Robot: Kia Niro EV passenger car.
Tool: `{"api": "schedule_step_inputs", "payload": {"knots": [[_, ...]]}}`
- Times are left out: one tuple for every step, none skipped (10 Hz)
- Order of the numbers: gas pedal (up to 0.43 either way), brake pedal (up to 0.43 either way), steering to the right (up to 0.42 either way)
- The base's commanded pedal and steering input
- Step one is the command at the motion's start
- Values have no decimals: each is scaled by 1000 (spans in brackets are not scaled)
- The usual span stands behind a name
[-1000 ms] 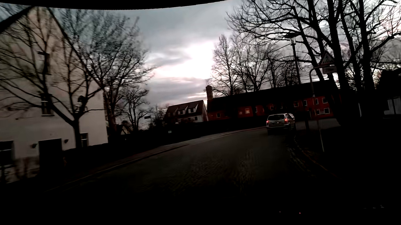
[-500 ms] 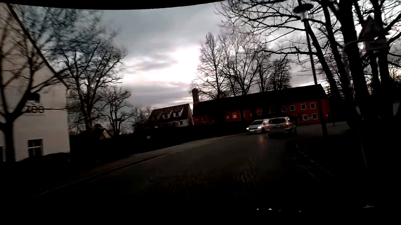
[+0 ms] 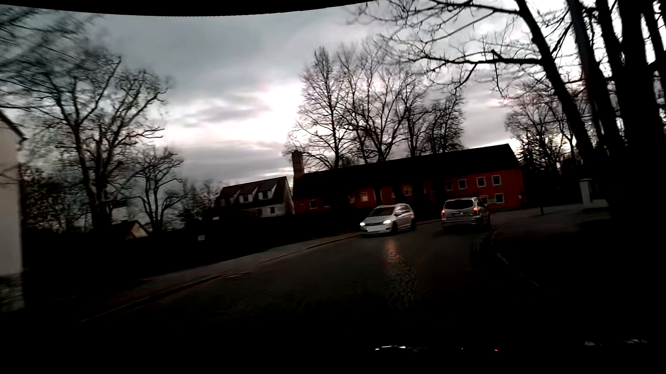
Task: Follow the waypoints while adhering to traffic rules and regulations
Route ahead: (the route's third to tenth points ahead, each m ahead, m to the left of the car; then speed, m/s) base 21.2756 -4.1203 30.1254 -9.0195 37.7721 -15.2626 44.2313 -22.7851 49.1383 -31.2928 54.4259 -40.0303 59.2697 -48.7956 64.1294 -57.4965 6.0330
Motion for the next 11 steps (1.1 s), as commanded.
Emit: {"api": "schedule_step_inputs", "payload": {"knots": [[59, 0, 93], [59, 0, 90], [79, 0, 90], [87, 0, 94], [87, 0, 95], [87, 0, 94], [87, 0, 89], [87, 0, 86], [98, 0, 87], [98, 0, 93], [98, 0, 99]]}}
